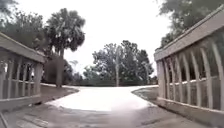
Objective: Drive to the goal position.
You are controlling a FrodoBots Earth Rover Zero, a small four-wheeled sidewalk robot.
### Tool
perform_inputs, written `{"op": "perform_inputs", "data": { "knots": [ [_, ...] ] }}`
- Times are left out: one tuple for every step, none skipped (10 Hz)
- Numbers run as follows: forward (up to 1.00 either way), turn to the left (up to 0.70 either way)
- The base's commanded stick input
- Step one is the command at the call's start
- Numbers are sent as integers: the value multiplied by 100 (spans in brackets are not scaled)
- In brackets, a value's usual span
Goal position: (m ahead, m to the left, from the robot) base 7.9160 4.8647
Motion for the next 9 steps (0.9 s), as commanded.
{"op": "perform_inputs", "data": {
  "knots": [
    [85,0],
    [85,0],
    [85,0],
    [85,0],
    [85,0],
    [85,0],
    [85,0],
    [85,0],
    [85,0]
  ]
}}
